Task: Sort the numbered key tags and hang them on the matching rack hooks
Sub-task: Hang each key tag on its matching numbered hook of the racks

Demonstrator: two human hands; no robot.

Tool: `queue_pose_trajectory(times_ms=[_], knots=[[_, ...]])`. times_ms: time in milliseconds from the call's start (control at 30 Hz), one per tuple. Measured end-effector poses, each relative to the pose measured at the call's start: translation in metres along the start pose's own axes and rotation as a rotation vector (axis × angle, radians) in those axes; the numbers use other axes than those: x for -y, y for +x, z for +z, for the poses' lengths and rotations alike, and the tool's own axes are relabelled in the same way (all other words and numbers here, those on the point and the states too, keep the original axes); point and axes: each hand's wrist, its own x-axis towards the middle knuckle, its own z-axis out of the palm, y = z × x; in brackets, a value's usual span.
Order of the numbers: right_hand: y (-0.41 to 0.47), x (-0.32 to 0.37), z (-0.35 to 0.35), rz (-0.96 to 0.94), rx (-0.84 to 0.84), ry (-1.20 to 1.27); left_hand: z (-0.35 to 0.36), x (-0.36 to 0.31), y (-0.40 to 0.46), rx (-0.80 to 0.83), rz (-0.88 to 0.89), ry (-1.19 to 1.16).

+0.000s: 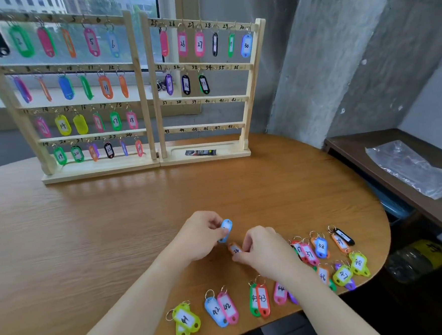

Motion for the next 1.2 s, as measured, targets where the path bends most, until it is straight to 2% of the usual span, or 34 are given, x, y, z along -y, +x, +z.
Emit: queue_pose_trajectory(times_ms=[100, 167, 233, 300, 367, 600, 733, 933, 1200], knots=[[0.015, 0.003, -0.002, -0.026, 0.064, -0.026, -0.017, 0.002, -0.003, 0.014, 0.012, -0.069], [0.022, 0.005, -0.006, -0.07, 0.104, -0.006, -0.026, 0.002, -0.004, 0.04, -0.043, -0.134], [0.028, 0.009, -0.012, -0.104, 0.195, 0.153, -0.034, 0.003, -0.005, 0.065, -0.108, -0.178], [0.032, 0.015, -0.016, -0.116, 0.29, 0.43, -0.041, 0.002, -0.003, 0.073, -0.14, -0.214], [0.036, 0.02, -0.02, -0.145, 0.316, 0.634, -0.047, 0.0, -0.001, 0.064, -0.165, -0.268], [0.053, 0.035, -0.037, -0.069, 0.354, 1.004, -0.061, -0.01, 0.006, 0.046, -0.178, -0.412], [0.064, 0.037, -0.048, -0.061, 0.26, 1.061, -0.069, -0.013, 0.015, 0.048, -0.103, -0.434], [0.086, 0.034, -0.074, -0.158, 0.112, 0.932, -0.096, -0.034, 0.036, -0.002, 0.097, -0.223], [0.122, 0.039, -0.109, -0.238, 0.03, 0.951, -0.115, -0.073, 0.075, -0.079, 0.207, -0.173]])
